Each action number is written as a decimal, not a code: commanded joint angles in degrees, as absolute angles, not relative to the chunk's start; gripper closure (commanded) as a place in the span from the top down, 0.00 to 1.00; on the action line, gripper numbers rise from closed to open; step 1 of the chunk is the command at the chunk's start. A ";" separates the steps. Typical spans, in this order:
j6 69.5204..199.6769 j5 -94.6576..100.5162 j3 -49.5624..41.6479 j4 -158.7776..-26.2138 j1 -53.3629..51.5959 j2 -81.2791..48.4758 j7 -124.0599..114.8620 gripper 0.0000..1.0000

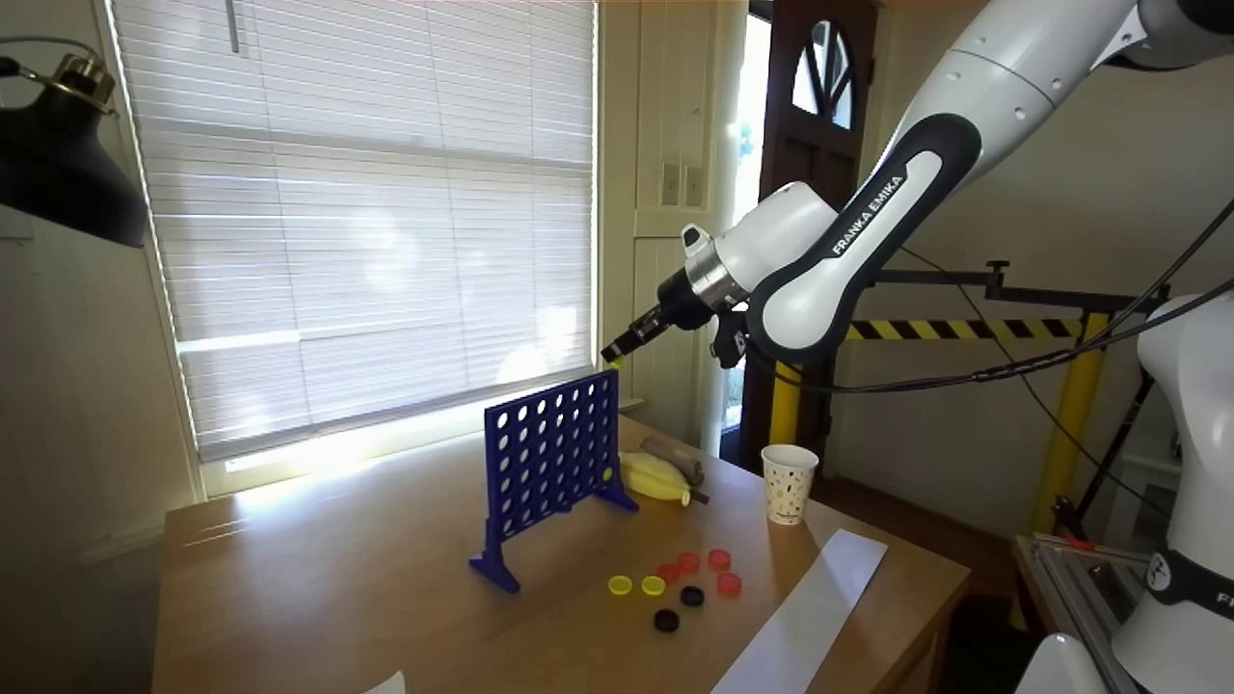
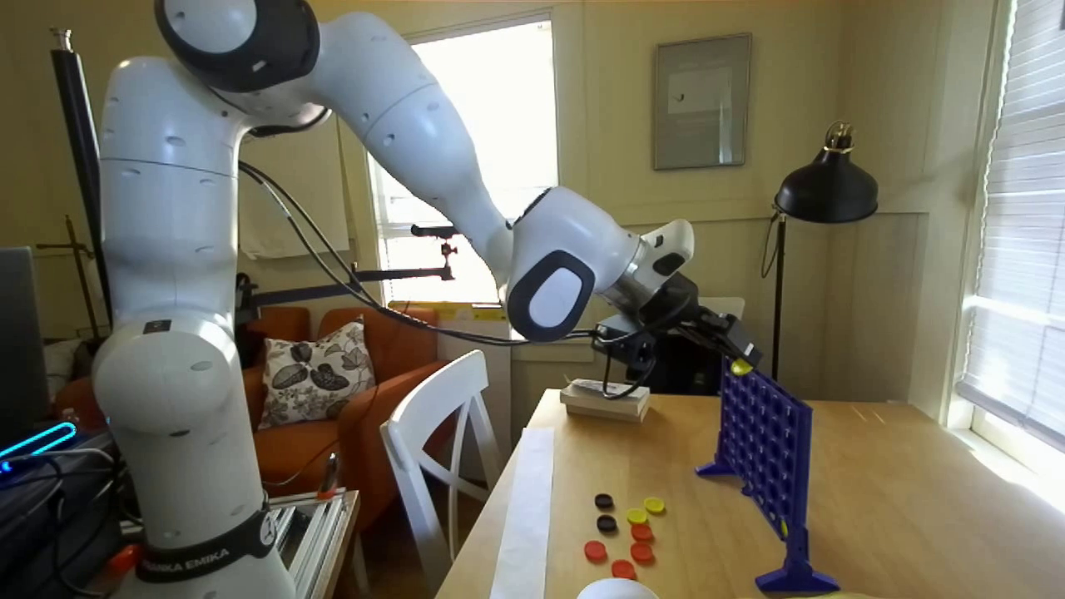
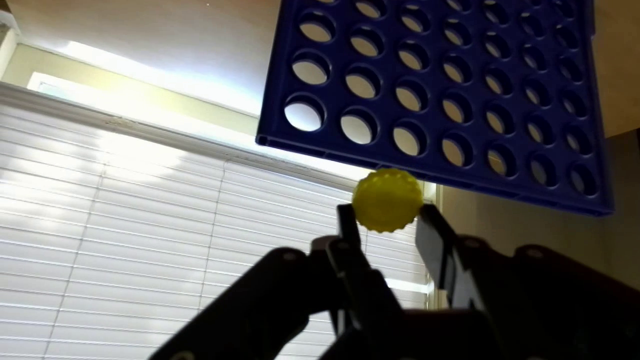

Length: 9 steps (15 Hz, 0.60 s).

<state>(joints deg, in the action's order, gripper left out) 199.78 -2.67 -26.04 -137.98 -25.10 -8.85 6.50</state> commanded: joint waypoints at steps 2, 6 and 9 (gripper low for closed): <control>204.41 -3.98 -26.78 -139.11 -25.84 -10.07 7.04 0.10; 207.67 -2.36 -26.14 -139.35 -24.65 -11.18 5.73 0.10; 209.78 -0.90 -25.87 -139.50 -23.50 -11.69 4.68 0.10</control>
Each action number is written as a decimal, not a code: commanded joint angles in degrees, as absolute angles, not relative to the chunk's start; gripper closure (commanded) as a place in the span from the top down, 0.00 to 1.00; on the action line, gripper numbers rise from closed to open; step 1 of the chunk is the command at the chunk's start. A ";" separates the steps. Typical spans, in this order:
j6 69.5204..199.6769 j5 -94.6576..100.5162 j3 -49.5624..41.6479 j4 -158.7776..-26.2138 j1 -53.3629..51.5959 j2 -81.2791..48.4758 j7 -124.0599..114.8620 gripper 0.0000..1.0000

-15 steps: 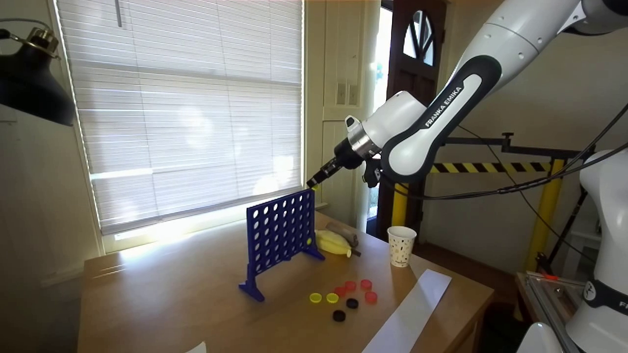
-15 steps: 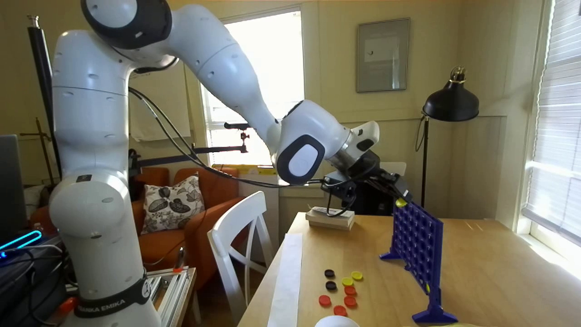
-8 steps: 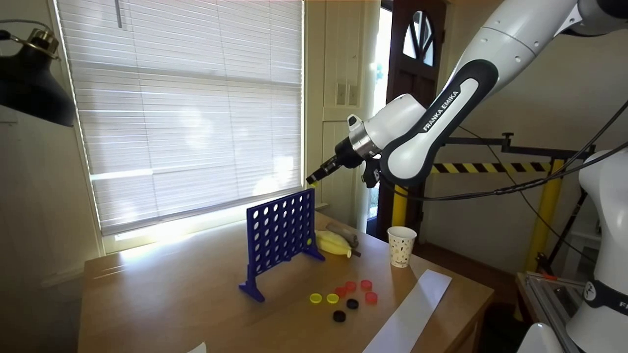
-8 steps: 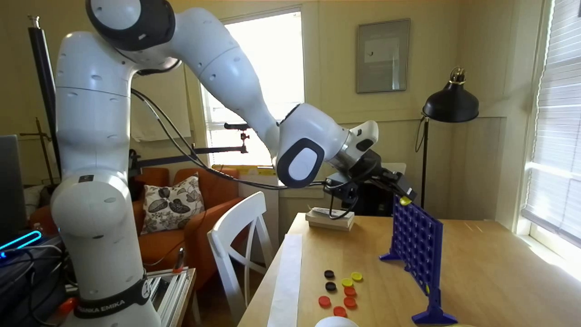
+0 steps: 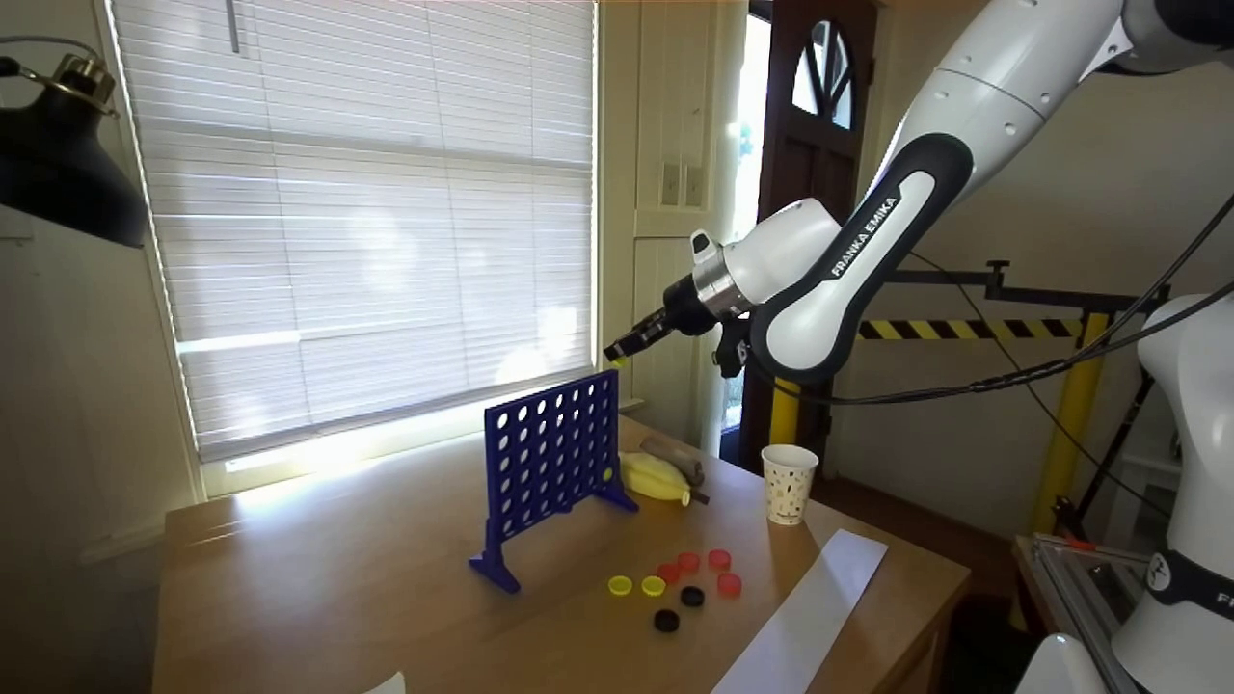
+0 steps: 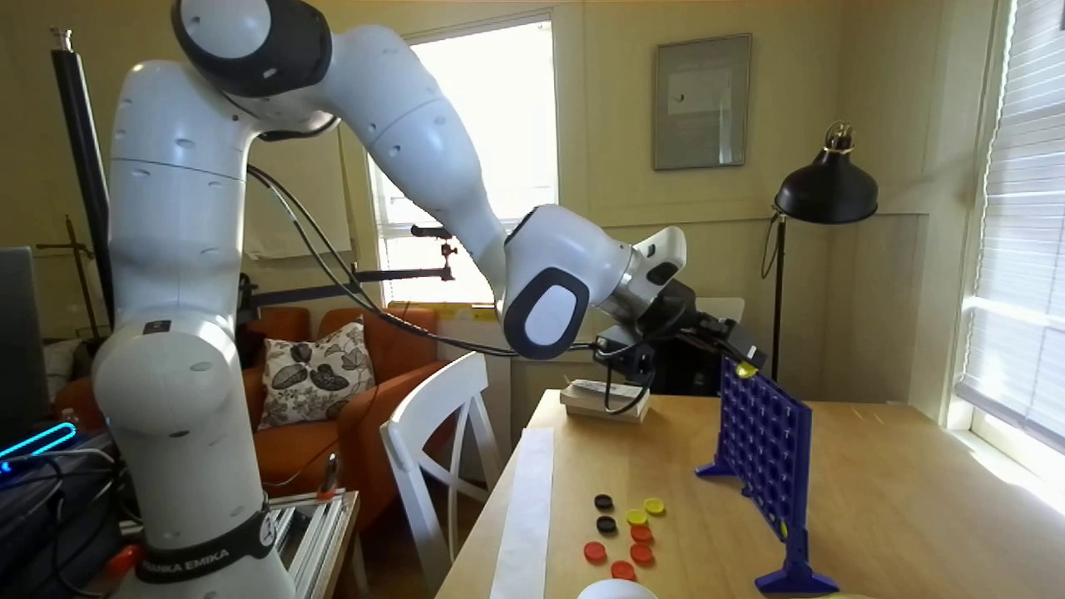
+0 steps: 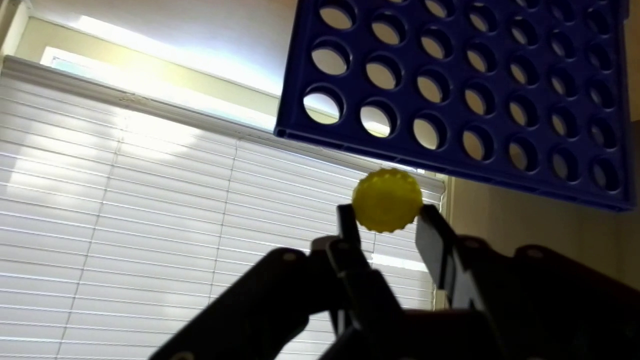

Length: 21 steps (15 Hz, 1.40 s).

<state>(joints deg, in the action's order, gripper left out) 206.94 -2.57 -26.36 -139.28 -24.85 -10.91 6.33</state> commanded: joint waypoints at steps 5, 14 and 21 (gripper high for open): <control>208.77 -2.34 -26.34 -139.29 -24.02 -11.57 5.92 0.35; 209.72 -2.91 -26.60 -138.18 -24.22 -13.03 6.70 0.10; 211.16 -2.71 -26.66 -136.77 -24.20 -15.31 6.98 0.10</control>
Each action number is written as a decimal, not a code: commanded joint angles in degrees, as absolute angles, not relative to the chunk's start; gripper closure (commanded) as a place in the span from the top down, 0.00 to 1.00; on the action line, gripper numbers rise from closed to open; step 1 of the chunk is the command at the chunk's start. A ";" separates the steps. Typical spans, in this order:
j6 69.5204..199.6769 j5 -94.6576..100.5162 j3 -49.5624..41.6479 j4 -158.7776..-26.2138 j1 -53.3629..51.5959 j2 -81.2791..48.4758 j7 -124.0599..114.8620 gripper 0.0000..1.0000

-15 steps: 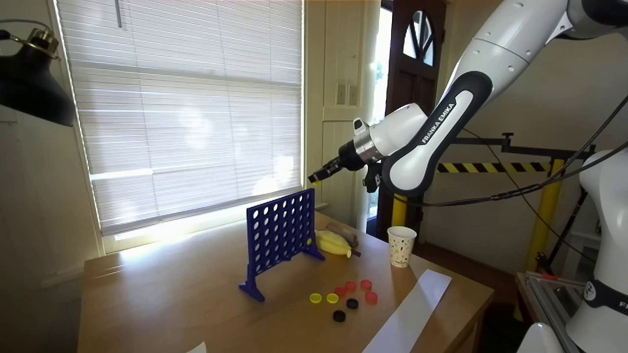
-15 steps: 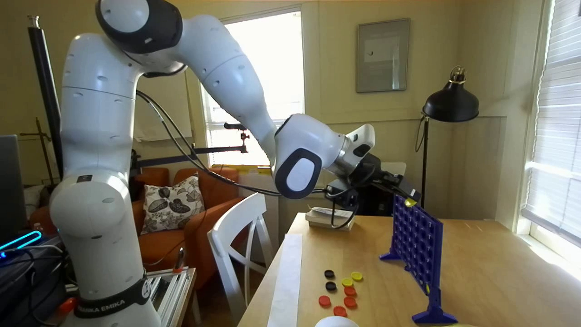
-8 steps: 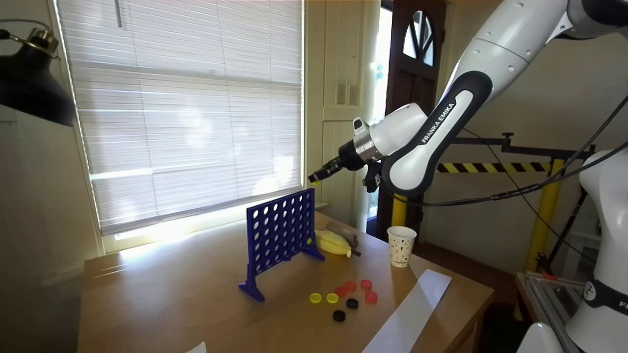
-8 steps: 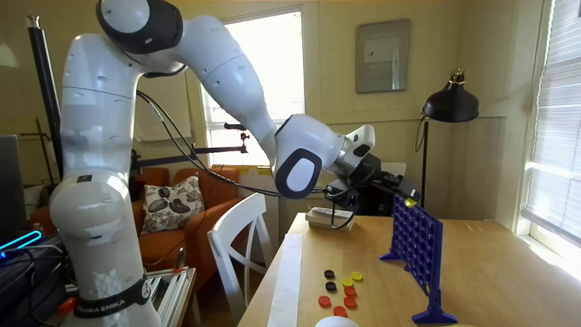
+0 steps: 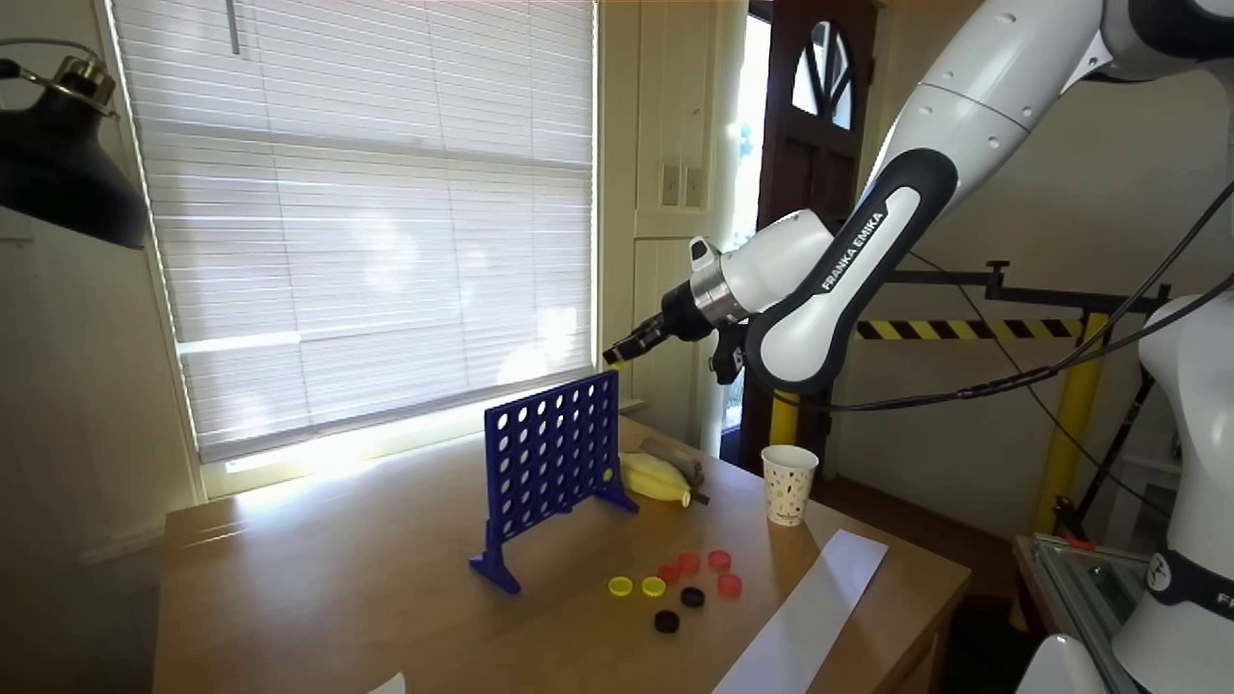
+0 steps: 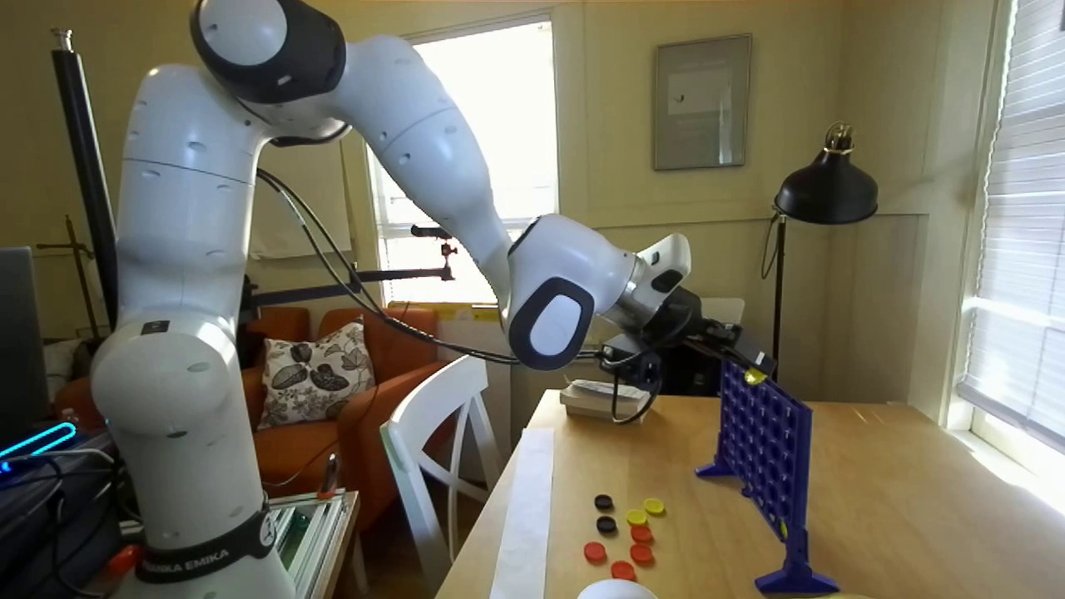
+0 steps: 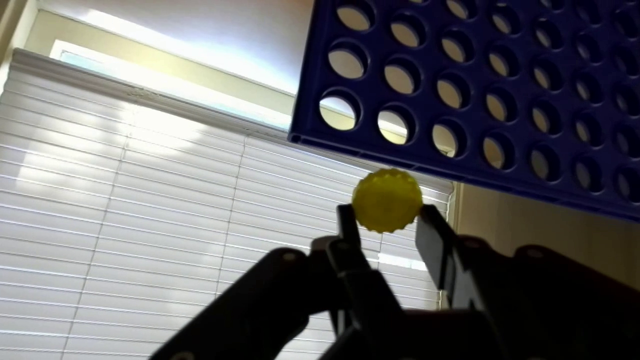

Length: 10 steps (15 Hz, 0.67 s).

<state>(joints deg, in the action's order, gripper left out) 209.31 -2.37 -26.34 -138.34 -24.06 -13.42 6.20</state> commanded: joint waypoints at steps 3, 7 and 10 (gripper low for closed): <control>212.07 -2.65 -26.73 -135.90 -24.15 -16.20 7.22 0.10; 213.87 -1.95 -26.48 -134.95 -23.68 -17.45 6.82 0.10; 214.73 -1.27 -26.16 -134.27 -23.15 -18.56 6.15 0.10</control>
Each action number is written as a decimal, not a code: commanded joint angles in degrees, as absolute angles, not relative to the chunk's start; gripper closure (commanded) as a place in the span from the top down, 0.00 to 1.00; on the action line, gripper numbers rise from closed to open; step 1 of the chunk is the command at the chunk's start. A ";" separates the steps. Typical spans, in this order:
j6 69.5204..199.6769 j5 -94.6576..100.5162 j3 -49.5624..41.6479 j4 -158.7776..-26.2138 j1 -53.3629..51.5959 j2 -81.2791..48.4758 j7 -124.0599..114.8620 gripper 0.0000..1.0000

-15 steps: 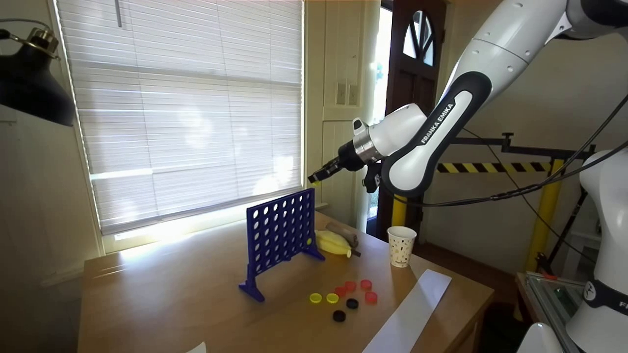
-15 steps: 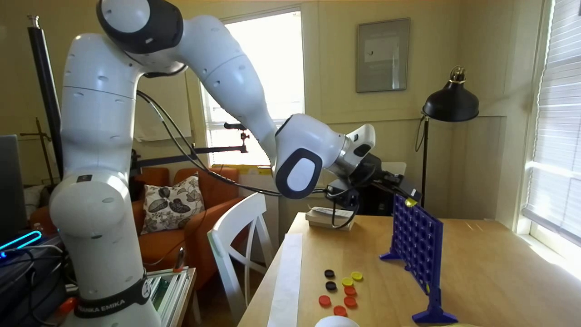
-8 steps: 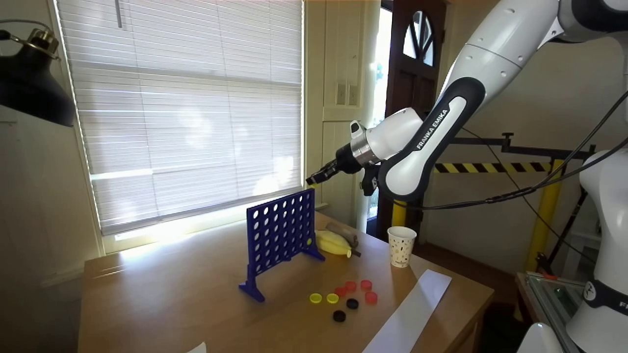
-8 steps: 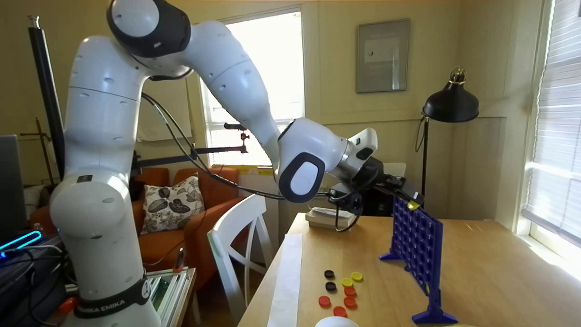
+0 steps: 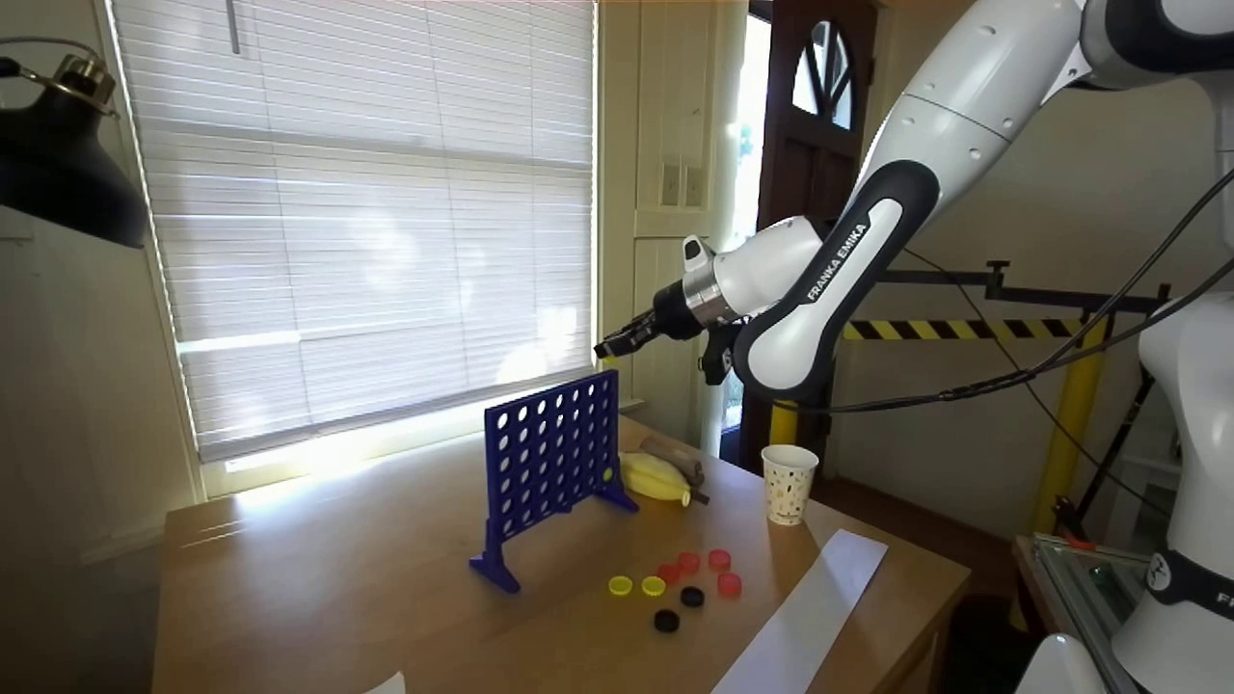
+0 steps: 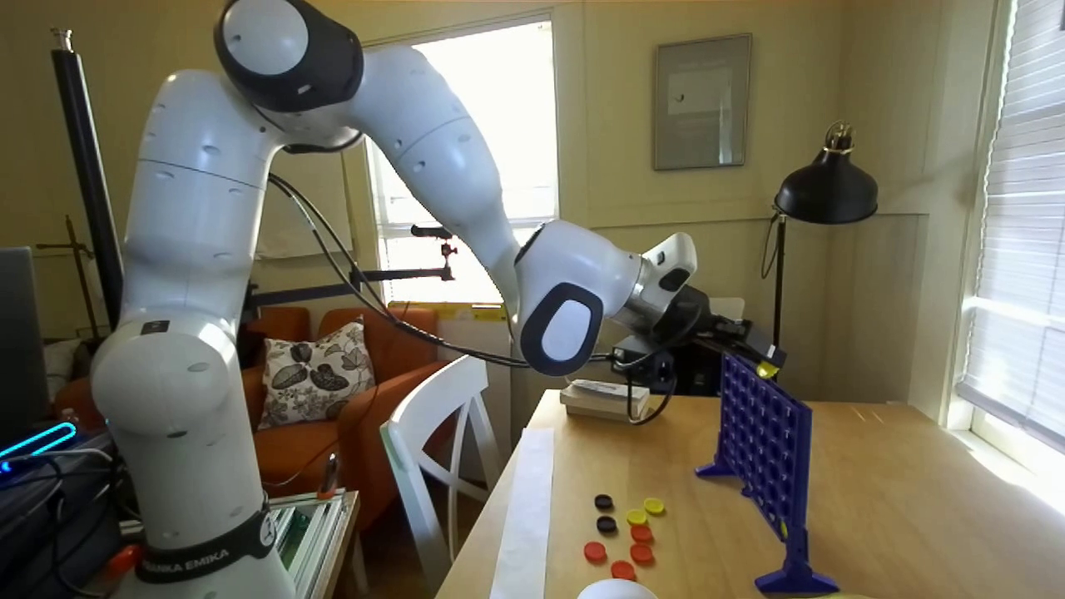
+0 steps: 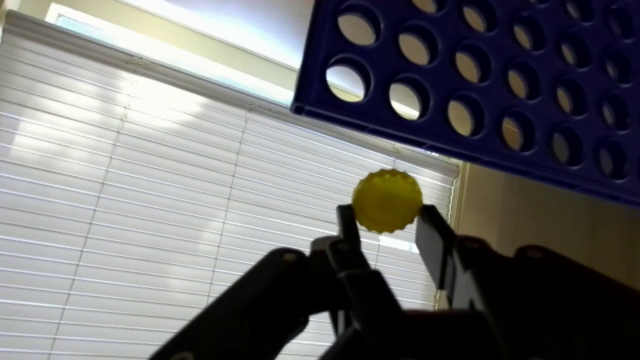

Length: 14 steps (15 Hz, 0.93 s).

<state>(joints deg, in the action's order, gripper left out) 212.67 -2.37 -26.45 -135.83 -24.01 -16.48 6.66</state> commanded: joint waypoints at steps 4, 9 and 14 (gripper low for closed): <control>215.81 -3.25 -17.78 -133.45 -15.40 -18.87 9.90 0.10; 215.87 -1.80 -10.98 -132.08 -8.04 -19.50 10.95 0.10; 215.90 -1.44 -8.26 -131.38 -5.35 -20.32 11.43 0.10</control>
